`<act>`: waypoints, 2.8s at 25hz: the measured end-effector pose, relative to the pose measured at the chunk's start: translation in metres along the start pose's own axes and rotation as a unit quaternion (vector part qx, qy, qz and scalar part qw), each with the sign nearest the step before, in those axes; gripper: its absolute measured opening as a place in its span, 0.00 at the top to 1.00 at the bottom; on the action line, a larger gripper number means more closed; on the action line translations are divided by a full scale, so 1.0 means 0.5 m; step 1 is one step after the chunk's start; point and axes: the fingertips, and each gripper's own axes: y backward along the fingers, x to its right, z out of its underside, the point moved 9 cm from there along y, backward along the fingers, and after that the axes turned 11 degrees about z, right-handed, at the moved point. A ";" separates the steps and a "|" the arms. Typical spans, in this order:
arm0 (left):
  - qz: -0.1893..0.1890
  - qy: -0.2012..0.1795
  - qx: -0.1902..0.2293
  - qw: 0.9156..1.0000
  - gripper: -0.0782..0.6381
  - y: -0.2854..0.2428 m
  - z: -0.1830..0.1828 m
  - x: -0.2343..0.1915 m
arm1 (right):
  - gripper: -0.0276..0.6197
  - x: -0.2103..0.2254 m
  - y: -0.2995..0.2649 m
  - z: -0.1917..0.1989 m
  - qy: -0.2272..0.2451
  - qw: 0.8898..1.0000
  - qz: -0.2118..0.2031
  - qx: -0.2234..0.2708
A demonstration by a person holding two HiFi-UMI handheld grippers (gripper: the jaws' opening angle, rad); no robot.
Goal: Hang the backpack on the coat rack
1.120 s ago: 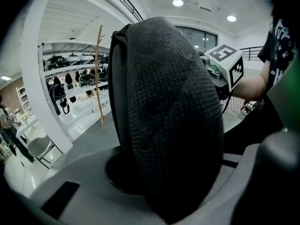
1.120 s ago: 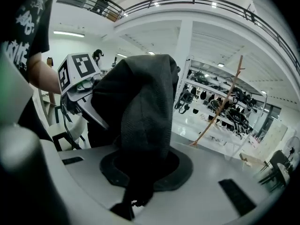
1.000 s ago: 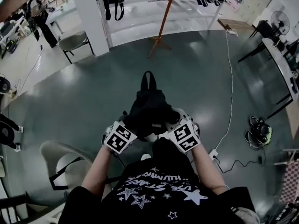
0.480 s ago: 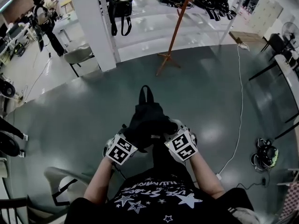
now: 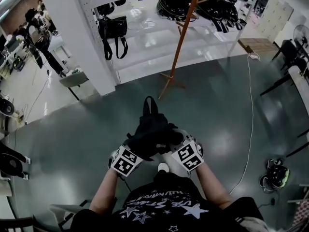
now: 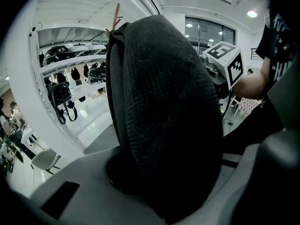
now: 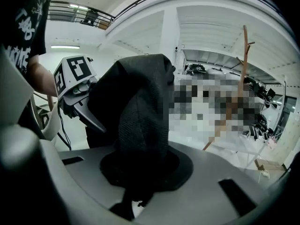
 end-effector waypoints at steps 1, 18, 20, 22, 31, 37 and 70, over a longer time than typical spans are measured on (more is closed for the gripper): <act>-0.001 -0.003 0.001 1.000 0.78 -0.014 -0.020 -0.017 | 0.86 0.025 -0.013 -0.002 -0.002 1.000 0.003 0.002; 0.022 -0.048 -0.004 0.999 0.78 -0.127 -0.220 -0.261 | 0.86 0.253 -0.193 -0.060 -0.023 0.999 0.047 -0.001; 0.037 -0.057 -0.006 0.998 0.78 -0.150 -0.233 -0.313 | 0.86 0.274 -0.233 -0.065 -0.029 0.998 0.060 -0.006; 0.056 -0.064 -0.008 0.996 0.78 -0.173 -0.249 -0.365 | 0.86 0.297 -0.271 -0.075 -0.036 0.996 0.076 -0.013; 0.128 -0.122 -0.006 0.984 0.78 -0.240 -0.372 -0.622 | 0.86 0.412 -0.442 -0.157 -0.077 0.983 0.161 -0.042; 0.146 -0.144 -0.006 0.979 0.78 -0.272 -0.430 -0.770 | 0.86 0.474 -0.561 -0.204 -0.092 0.976 0.189 -0.055; 0.216 -0.191 -0.037 0.957 0.78 -0.507 -0.727 -1.058 | 0.86 0.807 -0.772 -0.214 -0.132 0.957 0.246 -0.082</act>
